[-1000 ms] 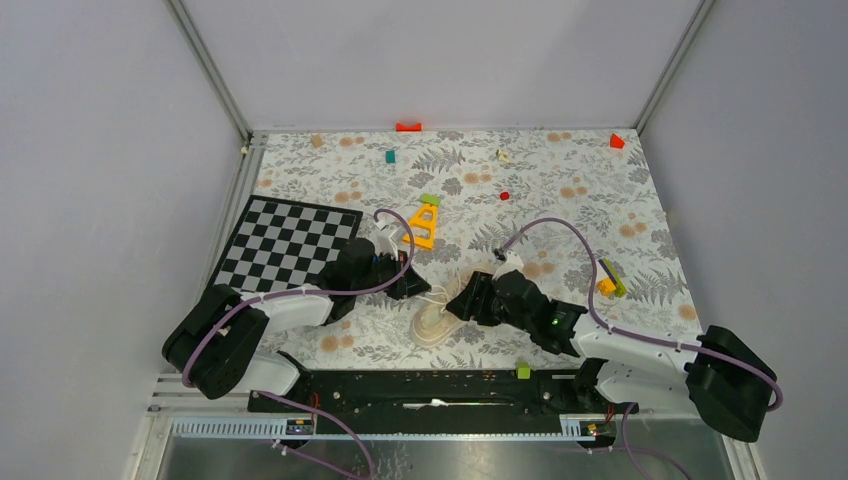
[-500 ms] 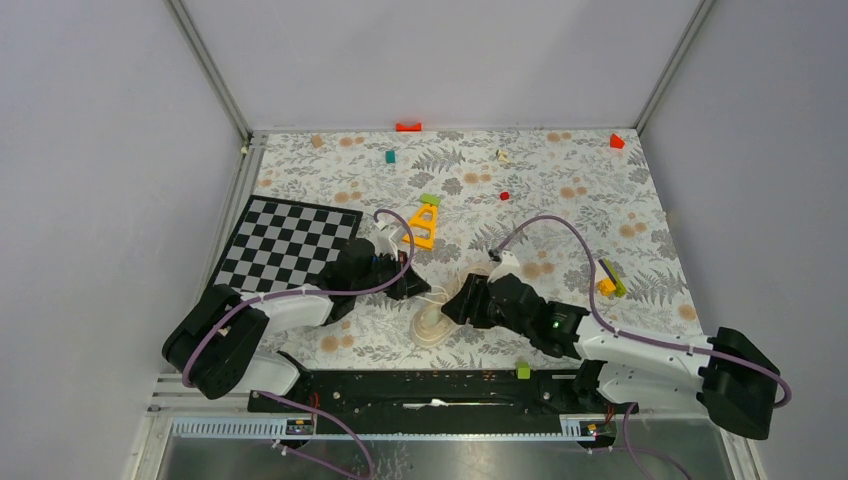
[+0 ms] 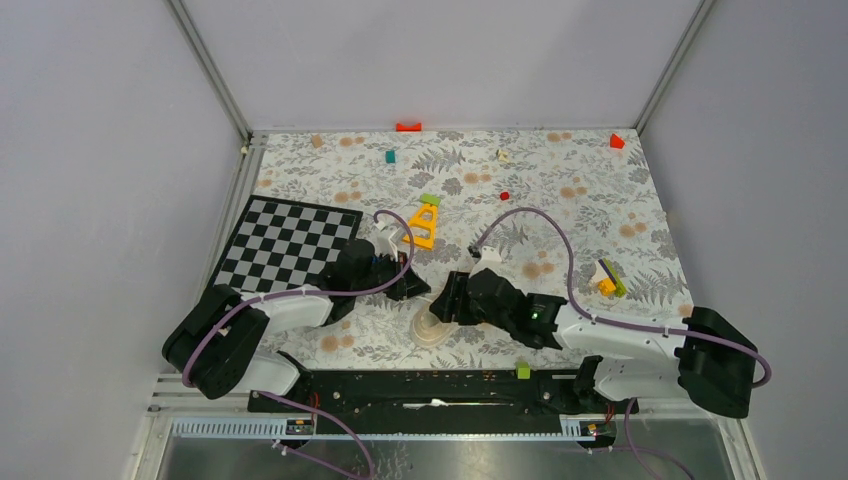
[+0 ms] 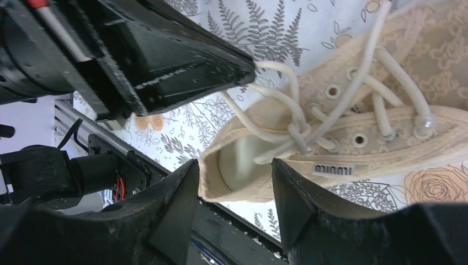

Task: Tie the shoes
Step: Tie the shoelace on the shoe.

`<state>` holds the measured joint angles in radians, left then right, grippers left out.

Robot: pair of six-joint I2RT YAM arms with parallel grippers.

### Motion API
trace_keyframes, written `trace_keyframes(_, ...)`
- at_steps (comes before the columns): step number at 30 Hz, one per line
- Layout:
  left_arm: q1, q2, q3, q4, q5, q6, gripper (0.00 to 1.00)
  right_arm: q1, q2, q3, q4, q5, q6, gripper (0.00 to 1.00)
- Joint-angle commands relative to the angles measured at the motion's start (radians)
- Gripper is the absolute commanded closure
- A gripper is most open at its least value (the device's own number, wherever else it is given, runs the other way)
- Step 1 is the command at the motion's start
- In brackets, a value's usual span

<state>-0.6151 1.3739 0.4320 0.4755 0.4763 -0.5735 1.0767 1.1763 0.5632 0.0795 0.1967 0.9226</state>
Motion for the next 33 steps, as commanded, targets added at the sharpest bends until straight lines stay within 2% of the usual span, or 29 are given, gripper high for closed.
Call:
trace_keyframes(1, -0.005, -0.028, -0.007, 0.068, 0.01, 0.011, 1.0, 0.043, 0.042, 0.115, -0.106, 0.103, -0.044, 0.42)
trace_keyframes(7, -0.005, -0.037, -0.009, 0.063, 0.009, 0.014, 1.0, 0.095, 0.106, 0.214, -0.243, 0.192, -0.06, 0.46)
trace_keyframes(15, -0.004, -0.041, -0.007, 0.059, 0.012, 0.017, 1.0, 0.173, 0.135, 0.295, -0.394, 0.352, -0.066, 0.44)
trace_keyframes(33, -0.005, -0.048, -0.015, 0.068, 0.023, 0.018, 1.0, 0.175, 0.257, 0.364, -0.366, 0.347, -0.071, 0.47)
